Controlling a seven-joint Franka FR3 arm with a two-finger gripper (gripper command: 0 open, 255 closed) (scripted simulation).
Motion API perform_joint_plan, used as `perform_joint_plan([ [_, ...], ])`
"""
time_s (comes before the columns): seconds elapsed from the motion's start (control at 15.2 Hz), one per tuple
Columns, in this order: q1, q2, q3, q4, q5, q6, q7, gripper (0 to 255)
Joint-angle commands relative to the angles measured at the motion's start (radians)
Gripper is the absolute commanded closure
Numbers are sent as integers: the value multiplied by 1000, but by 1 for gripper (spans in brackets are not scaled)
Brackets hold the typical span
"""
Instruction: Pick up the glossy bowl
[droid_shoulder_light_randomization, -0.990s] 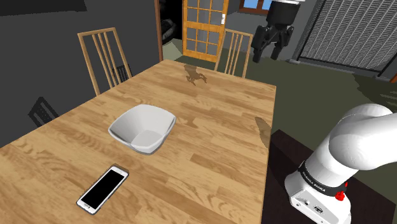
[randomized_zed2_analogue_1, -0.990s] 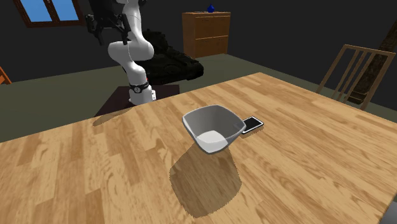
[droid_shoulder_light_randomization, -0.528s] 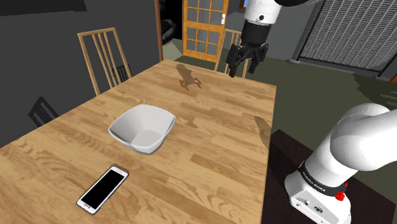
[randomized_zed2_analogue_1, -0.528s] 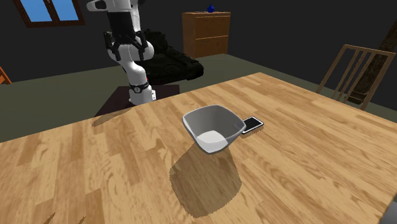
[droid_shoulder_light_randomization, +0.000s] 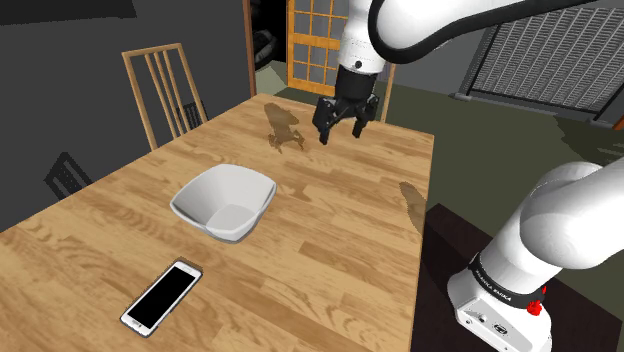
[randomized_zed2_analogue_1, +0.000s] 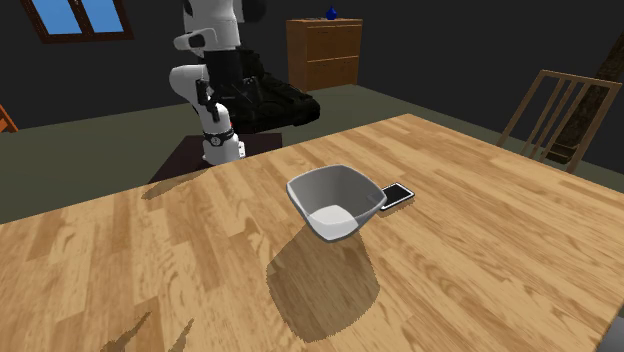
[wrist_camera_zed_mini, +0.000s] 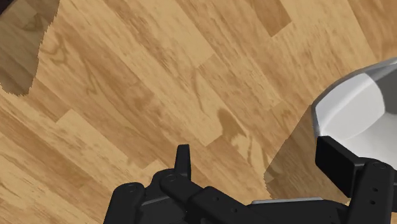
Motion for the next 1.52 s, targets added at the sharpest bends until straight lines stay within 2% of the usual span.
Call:
perform_joint_plan([
  [0.0,-1,72,39,19,-5,69,44,0],
  [0.4,-13,282,141,95,-78,232,191,0],
  [0.79,-10,517,206,221,-252,343,386,0],
  [1.39,-2,586,196,184,-314,437,433,0],
  [1.45,-2,585,196,183,-314,439,433,255],
])
